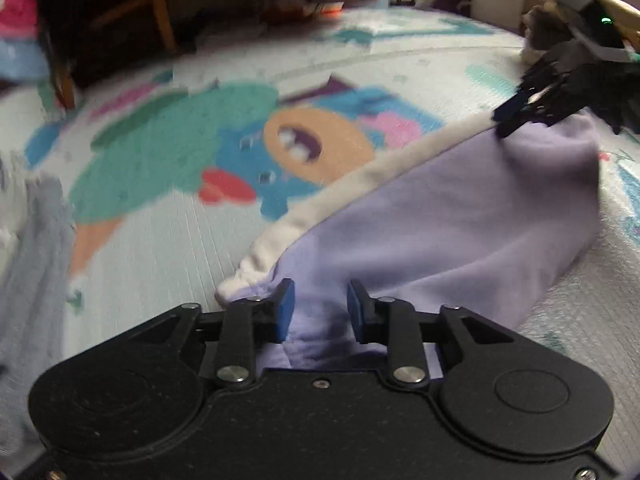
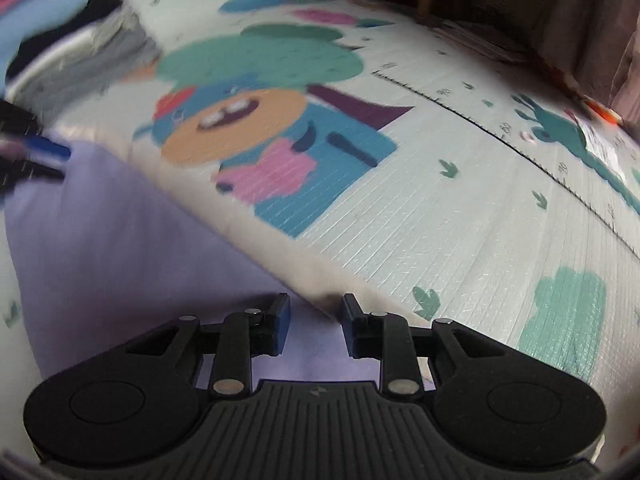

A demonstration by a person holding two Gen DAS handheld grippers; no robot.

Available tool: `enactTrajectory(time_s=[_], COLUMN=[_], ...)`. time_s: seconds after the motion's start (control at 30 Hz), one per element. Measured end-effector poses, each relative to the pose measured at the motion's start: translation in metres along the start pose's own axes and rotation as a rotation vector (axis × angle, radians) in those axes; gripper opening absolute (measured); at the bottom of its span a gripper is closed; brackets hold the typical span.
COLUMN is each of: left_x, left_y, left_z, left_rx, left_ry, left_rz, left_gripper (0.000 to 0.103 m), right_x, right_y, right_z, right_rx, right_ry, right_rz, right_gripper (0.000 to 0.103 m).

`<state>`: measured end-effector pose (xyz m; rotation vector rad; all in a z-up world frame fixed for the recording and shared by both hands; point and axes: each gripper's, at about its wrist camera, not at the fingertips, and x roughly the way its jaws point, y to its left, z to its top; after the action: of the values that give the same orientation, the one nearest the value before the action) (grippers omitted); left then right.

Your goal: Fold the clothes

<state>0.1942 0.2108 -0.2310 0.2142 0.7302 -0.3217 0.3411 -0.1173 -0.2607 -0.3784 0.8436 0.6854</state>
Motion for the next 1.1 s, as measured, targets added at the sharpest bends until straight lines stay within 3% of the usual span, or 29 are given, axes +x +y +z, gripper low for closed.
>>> enactTrajectory(time_s=[0.1, 0.17, 0.23, 0.33, 0.43, 0.57, 0.67, 0.73, 0.87, 0.93, 1.03, 1.1], left_x=[-0.010, 0.011, 0.012, -0.008, -0.008, 0.019, 0.028, 0.017, -0.024, -0.041, -0.060, -0.066], left_y=[0.000, 0.005, 0.004, 0.008, 0.005, 0.006, -0.001, 0.000, 0.015, 0.031, 0.050, 0.050], left_z=[-0.003, -0.009, -0.009, 0.001, 0.004, 0.000, 0.001, 0.008, -0.003, -0.021, -0.067, -0.093], left_rx=[-0.035, -0.067, -0.033, -0.099, -0.067, -0.037, 0.003, -0.038, -0.291, -0.522, -0.972, -1.162], left_ry=[-0.043, 0.051, 0.034, -0.038, -0.068, 0.025, 0.062, 0.029, -0.074, -0.086, -0.097, -0.094], left_rz=[0.011, 0.049, 0.046, 0.008, -0.004, 0.017, 0.040, 0.038, 0.075, 0.069, -0.004, -0.037], left_gripper=[0.046, 0.047, 0.048, 0.048, 0.048, 0.048, 0.049, 0.049, 0.049, 0.050, 0.052, 0.053], right_x=[0.002, 0.004, 0.006, 0.005, -0.010, -0.013, -0.002, -0.002, -0.018, -0.030, -0.057, -0.074], right_y=[0.010, 0.010, 0.008, 0.010, 0.037, 0.096, 0.130, 0.127, 0.118, 0.103, 0.072, 0.051], right_z=[0.001, 0.002, 0.003, 0.003, 0.002, -0.005, -0.019, -0.016, -0.010, -0.011, -0.024, -0.038], right_rx=[-0.059, -0.042, -0.011, 0.018, -0.039, -0.186, -0.283, -0.233, -0.234, -0.183, -0.132, -0.109], right_ry=[0.008, 0.012, 0.013, -0.002, -0.077, -0.095, -0.059, -0.058, -0.046, -0.023, 0.003, 0.018], right_rz=[-0.002, -0.008, -0.017, -0.018, 0.047, 0.206, 0.201, 0.184, 0.177, 0.178, 0.145, 0.110], right_gripper=[0.035, 0.043, 0.045, 0.044, 0.044, 0.046, 0.049, 0.057, 0.057, 0.057, 0.057, 0.058])
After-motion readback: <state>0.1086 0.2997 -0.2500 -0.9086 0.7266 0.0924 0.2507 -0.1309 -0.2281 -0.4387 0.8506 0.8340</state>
